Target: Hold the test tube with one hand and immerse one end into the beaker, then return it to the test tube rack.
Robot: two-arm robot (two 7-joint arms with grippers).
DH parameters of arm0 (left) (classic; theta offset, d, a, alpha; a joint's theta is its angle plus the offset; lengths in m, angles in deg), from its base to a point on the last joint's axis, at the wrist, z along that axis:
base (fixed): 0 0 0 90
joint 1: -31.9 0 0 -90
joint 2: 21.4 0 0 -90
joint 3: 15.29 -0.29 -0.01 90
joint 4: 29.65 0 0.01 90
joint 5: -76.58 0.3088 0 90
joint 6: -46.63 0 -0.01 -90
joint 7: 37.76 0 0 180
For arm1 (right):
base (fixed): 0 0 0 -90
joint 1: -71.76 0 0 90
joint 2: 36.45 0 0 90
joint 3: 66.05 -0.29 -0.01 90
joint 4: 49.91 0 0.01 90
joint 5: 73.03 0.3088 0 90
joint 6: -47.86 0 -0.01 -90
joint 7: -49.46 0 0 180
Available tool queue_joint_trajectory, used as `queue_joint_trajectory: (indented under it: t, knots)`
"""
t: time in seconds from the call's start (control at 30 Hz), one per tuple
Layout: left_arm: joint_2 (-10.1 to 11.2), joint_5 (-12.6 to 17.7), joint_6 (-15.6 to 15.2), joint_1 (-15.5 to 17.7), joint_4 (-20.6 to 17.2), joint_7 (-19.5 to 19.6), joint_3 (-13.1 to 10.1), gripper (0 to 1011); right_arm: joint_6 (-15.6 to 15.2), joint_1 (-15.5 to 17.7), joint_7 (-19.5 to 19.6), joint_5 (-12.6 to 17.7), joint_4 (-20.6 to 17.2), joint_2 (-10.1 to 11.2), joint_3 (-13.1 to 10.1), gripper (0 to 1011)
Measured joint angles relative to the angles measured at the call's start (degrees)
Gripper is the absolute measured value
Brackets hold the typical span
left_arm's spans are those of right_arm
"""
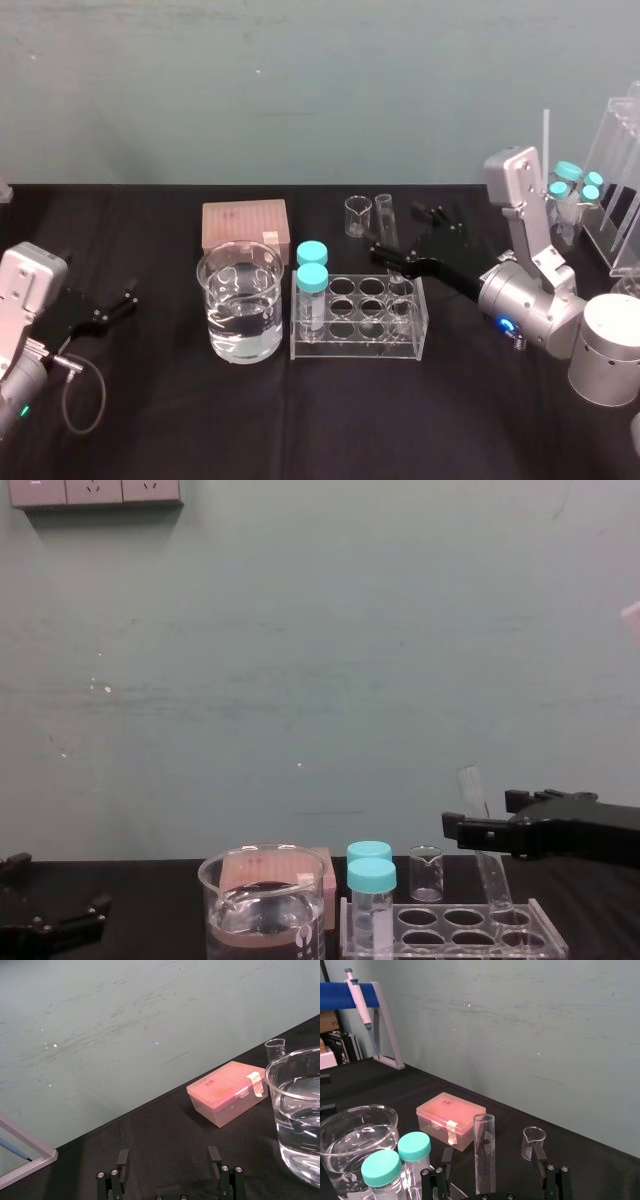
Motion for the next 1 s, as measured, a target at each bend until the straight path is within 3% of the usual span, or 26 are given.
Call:
queue_joint_trajectory:
  t: [0.83, 1.0]
  knots:
    - [0.0, 0.0, 0.0, 0.0, 0.0, 0.0, 0.0, 1000, -0.68, -0.79, -1.29, -1.22, 0.96, -0.52, 0.08, 995]
    - [0.0, 0.0, 0.0, 0.0, 0.0, 0.0, 0.0, 1000, -0.65, -0.77, -1.29, -1.15, 0.95, -0.52, 0.06, 872]
